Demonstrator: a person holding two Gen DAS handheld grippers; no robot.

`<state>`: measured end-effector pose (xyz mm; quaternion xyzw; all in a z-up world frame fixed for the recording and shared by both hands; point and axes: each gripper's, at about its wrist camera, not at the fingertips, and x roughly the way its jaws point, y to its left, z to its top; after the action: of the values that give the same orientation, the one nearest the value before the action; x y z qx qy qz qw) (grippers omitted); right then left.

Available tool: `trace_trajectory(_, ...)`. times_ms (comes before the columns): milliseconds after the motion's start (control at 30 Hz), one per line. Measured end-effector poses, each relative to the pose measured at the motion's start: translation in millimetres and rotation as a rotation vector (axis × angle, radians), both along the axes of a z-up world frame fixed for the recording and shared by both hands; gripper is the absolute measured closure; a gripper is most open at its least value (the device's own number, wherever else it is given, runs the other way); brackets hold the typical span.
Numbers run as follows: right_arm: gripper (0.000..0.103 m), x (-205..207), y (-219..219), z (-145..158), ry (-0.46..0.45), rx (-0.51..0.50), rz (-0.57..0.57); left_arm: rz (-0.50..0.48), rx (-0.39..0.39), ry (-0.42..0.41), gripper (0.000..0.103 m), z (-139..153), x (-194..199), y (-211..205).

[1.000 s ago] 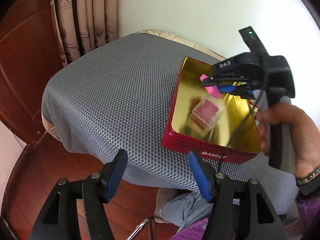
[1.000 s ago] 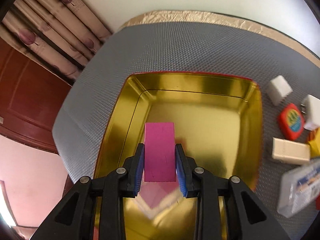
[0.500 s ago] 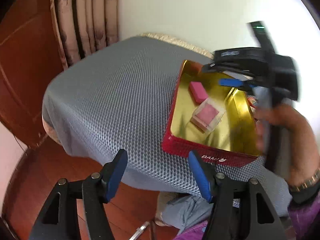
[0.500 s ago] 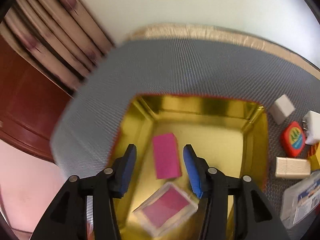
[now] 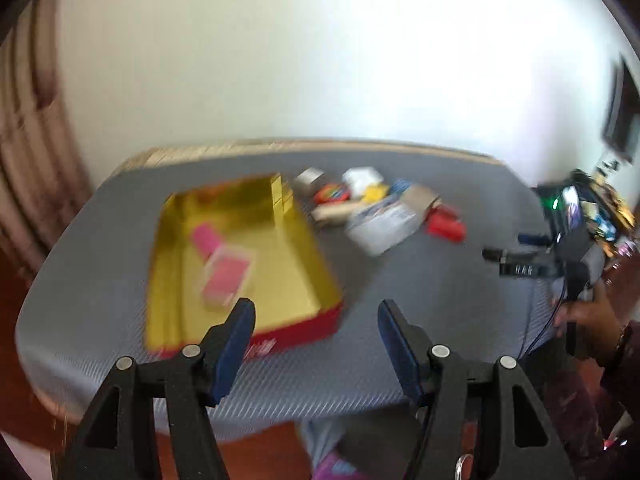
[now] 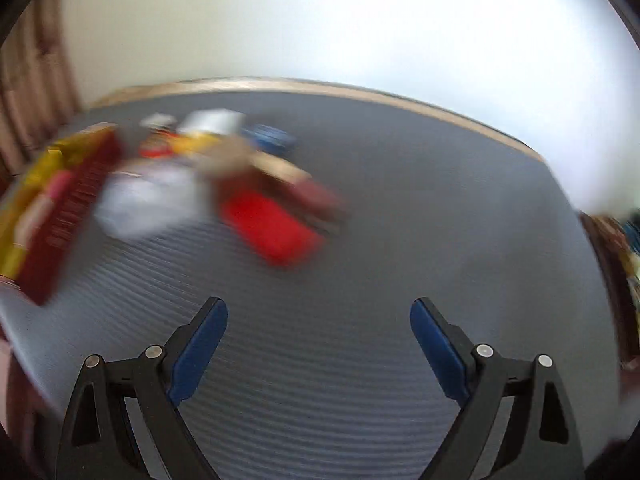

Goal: Organize rigid objects
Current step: 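Grasp the large clear labeled plastic box with the left gripper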

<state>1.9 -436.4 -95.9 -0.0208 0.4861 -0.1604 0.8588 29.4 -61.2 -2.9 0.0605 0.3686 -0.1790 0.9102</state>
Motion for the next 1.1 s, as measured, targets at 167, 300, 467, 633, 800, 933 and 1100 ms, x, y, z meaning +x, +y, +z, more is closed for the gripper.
trace_trajectory(167, 0.011, -22, -45, -6, -0.031, 0.077, -0.097, -0.197, 0.077, 0.048, 0.037, -1, 47, -54)
trace_trajectory(300, 0.008, -28, -42, -2, -0.051, 0.077, -0.054, -0.287, 0.191, 0.123, 0.036, -16, 90, -90)
trace_trajectory(467, 0.008, -30, -45, 2, -0.062, 0.111, -0.034, -0.475, 0.341, 0.105, 0.036, -33, 113, -122)
trace_trajectory(633, 0.007, -41, -51, 6, -0.083, 0.157, -0.036, -0.574, 0.342, 0.216, 0.036, -52, 150, -131)
trace_trajectory(800, 0.004, -36, -47, 4, -0.081, 0.177, -0.029, -0.638, 0.335, 0.296, 0.036, -62, 176, -137)
trace_trajectory(933, 0.002, -34, -47, 2, -0.084, 0.194, -0.024, -0.657, 0.388, 0.314, 0.036, -73, 185, -144)
trace_trajectory(1100, 0.000, -30, -46, 1, -0.082, 0.208, -0.021, -0.672, 0.372, 0.356, 0.036, -82, 196, -152)
